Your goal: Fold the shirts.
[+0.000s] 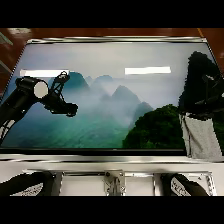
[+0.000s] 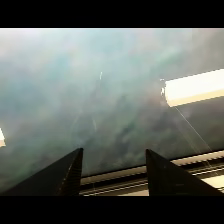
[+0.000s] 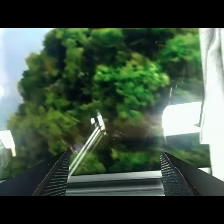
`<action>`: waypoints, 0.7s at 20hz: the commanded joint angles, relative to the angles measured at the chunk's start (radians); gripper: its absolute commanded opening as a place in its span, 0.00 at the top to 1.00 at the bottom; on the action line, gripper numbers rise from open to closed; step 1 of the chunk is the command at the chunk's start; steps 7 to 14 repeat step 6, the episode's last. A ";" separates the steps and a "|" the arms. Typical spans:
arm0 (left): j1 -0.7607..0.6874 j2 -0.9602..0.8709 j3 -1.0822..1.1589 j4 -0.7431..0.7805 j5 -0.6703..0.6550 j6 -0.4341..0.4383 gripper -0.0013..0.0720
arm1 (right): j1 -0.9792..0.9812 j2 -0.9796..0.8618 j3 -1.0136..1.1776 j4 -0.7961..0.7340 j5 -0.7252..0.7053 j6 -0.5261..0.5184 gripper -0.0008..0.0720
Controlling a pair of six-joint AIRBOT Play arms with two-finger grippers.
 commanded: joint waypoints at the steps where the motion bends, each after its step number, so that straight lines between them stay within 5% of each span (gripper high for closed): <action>1: -0.002 -0.001 0.001 -0.002 0.001 0.000 0.32 | 0.003 -0.001 0.001 0.000 0.008 0.002 0.06; 14: -0.002 -0.001 0.001 -0.002 0.002 0.065 0.32 | 0.003 -0.001 0.001 0.000 0.008 0.002 0.06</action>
